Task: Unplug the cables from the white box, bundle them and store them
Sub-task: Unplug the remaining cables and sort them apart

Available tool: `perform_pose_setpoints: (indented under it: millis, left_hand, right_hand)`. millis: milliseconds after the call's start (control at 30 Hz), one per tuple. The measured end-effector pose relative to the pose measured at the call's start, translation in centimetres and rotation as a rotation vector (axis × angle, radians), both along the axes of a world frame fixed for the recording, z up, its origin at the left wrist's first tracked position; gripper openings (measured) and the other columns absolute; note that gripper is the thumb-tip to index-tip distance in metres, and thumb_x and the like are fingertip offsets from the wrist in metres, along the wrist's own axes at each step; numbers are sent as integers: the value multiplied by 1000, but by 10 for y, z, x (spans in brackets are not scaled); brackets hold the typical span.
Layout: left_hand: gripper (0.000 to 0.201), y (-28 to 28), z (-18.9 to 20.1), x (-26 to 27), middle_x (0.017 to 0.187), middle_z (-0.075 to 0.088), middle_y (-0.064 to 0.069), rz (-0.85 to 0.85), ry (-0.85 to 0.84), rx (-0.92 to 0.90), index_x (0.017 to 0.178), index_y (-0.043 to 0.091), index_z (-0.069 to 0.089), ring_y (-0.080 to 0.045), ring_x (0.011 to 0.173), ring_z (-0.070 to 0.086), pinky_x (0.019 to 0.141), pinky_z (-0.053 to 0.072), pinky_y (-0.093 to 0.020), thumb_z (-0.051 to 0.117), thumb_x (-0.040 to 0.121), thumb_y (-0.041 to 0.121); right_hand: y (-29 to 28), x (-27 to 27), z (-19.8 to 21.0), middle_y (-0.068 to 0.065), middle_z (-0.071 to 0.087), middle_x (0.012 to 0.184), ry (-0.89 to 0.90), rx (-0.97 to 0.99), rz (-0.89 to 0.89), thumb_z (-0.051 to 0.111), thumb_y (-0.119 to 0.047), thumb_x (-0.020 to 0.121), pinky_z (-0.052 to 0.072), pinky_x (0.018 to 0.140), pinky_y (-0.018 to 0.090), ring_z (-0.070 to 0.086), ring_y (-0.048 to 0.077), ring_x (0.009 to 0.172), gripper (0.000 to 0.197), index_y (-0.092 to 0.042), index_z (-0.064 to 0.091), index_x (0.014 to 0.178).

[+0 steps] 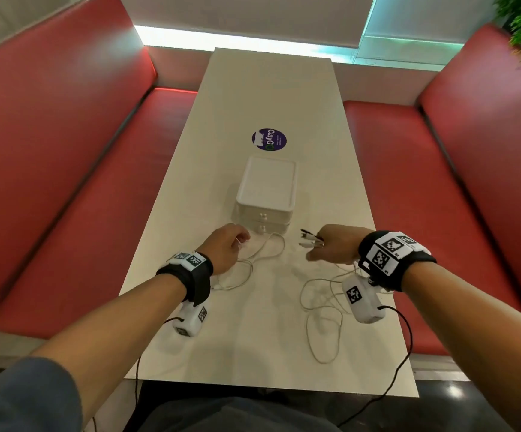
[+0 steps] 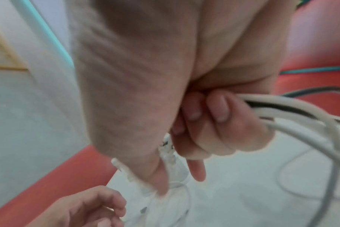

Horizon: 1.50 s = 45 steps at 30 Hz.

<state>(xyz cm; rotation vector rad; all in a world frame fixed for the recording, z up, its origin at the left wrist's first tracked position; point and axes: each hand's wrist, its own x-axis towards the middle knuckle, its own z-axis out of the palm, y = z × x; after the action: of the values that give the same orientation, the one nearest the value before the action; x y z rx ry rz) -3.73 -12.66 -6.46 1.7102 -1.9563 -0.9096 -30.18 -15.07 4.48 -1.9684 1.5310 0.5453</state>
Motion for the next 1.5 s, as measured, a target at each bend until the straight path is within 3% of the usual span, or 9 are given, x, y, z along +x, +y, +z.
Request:
perform_pose_setpoints:
  millis: [133,300,400,533,700,933,1167,1400,1500]
  left_hand:
    - [35,-8,7,9,110,61,-7,126,42,-53,111,9,62,-19,95,60,85,44,-23,39,91,-8]
    - [28,-13,-2,18,116,59,-8,231,-184,139,117,12,55,-28,104,59,96,48,-43,53,98,32]
    - [29,-9,-3,18,113,62,-10,234,-245,225,114,10,53,-30,103,59,93,48,-43,45,101,35]
    - [22,-7,-2,31,121,61,-10,132,-279,326,114,14,57,-28,109,59,94,47,-35,44,96,9]
    - [24,-1,5,42,115,63,-2,-92,-386,453,98,26,56,-22,104,60,90,49,-31,50,85,6]
    - [47,10,4,28,99,57,4,-317,-641,431,90,22,59,-18,85,59,76,51,-33,84,62,51]
    - [18,10,29,11,96,68,-1,-302,-436,284,89,16,69,-23,87,64,78,54,-34,64,84,33]
    - [33,-7,90,-24,85,70,0,-379,-177,195,90,14,68,-16,73,64,71,51,-30,51,97,41]
    - [33,-14,94,-19,80,69,5,-335,-89,246,87,21,68,-10,71,63,72,49,-28,48,99,44]
  right_hand:
    - [1,6,-3,-1,46,57,-216,53,-146,47,-19,97,37,46,24,42,17,45,24,-11,70,99]
    - [9,19,-7,-6,45,59,-405,-5,-173,41,-21,102,39,55,26,42,12,50,28,-13,68,100]
    - [13,25,-9,-10,47,68,-444,-92,-134,41,-26,105,34,56,23,45,7,58,30,-13,68,103]
    - [14,28,-15,-12,47,71,-436,-97,-112,40,-27,105,33,58,22,45,4,61,30,-14,67,105]
    - [15,32,-21,-11,47,73,-406,-84,-89,41,-26,104,33,58,22,44,4,63,26,-19,65,101]
    - [17,35,-23,-12,46,73,-385,-78,-84,41,-25,104,32,58,22,44,4,64,23,-22,64,99]
    - [22,36,-23,-13,49,75,-445,-124,-54,41,-28,104,34,61,22,46,3,66,25,-22,65,100]
    - [27,45,-14,-21,56,58,-705,-284,-4,57,-31,98,36,58,19,45,4,54,8,-34,64,94]
    - [23,42,-7,-22,48,49,-729,-293,-21,65,-28,94,33,53,17,40,4,47,11,-26,66,104]
